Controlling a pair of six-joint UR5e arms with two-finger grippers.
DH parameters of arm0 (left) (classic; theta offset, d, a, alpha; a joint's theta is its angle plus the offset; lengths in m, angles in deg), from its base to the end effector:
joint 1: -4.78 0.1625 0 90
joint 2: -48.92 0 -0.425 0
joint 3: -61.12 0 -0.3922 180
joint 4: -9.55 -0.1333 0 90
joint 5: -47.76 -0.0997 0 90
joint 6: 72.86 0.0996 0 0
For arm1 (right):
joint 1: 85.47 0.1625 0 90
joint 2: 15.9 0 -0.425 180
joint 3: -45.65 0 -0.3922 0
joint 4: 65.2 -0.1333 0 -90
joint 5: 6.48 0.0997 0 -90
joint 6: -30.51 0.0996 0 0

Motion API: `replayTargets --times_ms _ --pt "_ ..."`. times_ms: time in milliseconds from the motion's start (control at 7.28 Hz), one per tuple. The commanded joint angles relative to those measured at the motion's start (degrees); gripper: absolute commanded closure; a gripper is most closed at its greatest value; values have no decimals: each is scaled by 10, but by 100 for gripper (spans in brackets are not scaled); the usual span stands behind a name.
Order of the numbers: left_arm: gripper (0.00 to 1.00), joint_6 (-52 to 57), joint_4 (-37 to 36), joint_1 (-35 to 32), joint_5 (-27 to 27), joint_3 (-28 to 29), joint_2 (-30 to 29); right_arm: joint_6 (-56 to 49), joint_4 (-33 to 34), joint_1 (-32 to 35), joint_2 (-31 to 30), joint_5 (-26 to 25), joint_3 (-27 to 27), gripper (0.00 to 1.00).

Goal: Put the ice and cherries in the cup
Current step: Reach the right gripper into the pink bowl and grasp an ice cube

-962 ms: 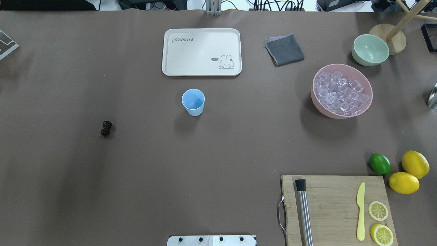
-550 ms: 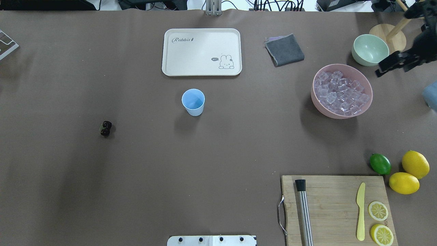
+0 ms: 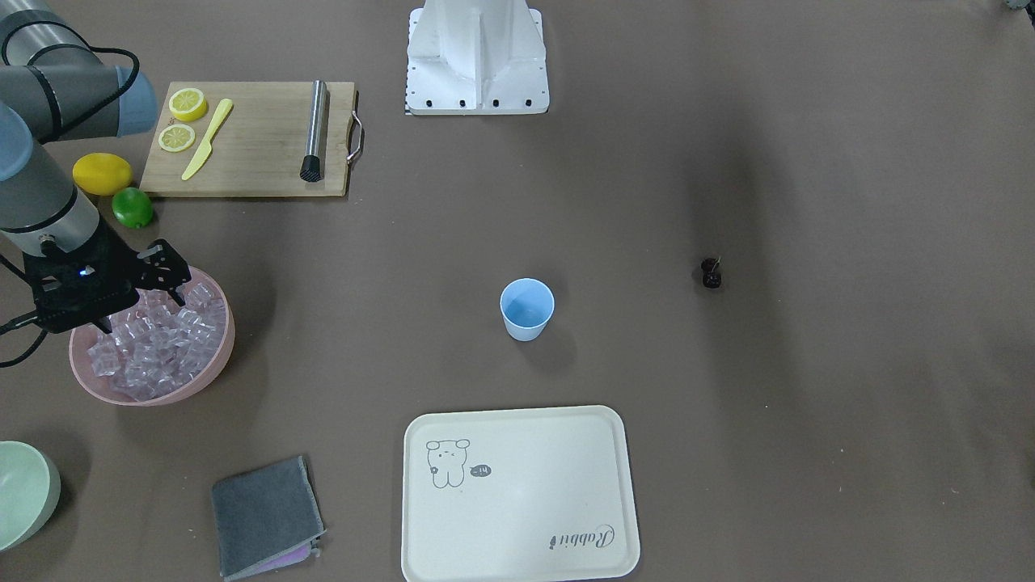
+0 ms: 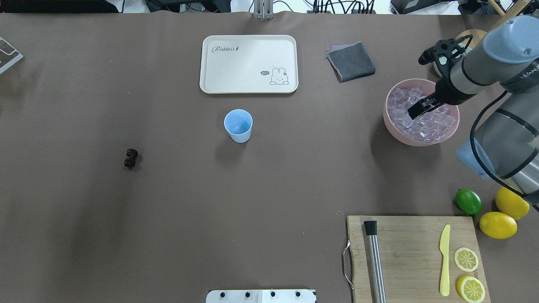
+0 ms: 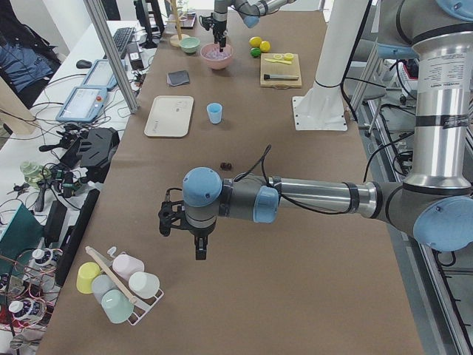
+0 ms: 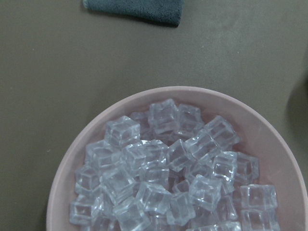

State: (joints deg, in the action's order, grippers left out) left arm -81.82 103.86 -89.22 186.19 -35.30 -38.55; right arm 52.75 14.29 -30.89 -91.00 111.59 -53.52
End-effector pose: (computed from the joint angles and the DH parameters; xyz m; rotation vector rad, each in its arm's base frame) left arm -0.0922 -0.4754 0.6117 0.0979 0.8496 -0.1518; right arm -0.2769 -0.5385 0.4290 0.2905 -0.7046 -0.3666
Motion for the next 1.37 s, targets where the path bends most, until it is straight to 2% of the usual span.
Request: replayTargets --times_ms 0,275,412,550,962,1099,1237 --pt "2 -1 0 -4 0 -2 1 -1 -6 -6 8 1 12 12" --pt "2 0 0 -5 3 -2 2 -83 -6 -11 8 2 23 14" --pt "2 -1 1 -5 4 -3 2 -85 -6 -11 8 2 30 27" --pt "2 -2 1 -6 5 -6 2 -85 -6 -15 8 4 32 36" --pt "2 -3 0 -7 5 -9 -2 -84 -15 -27 18 9 45 36" --pt "2 -3 0 -7 5 -9 -2 -84 -28 -27 22 19 51 46" --pt "2 -3 0 -7 5 -9 -2 -84 -30 -27 22 23 54 71"
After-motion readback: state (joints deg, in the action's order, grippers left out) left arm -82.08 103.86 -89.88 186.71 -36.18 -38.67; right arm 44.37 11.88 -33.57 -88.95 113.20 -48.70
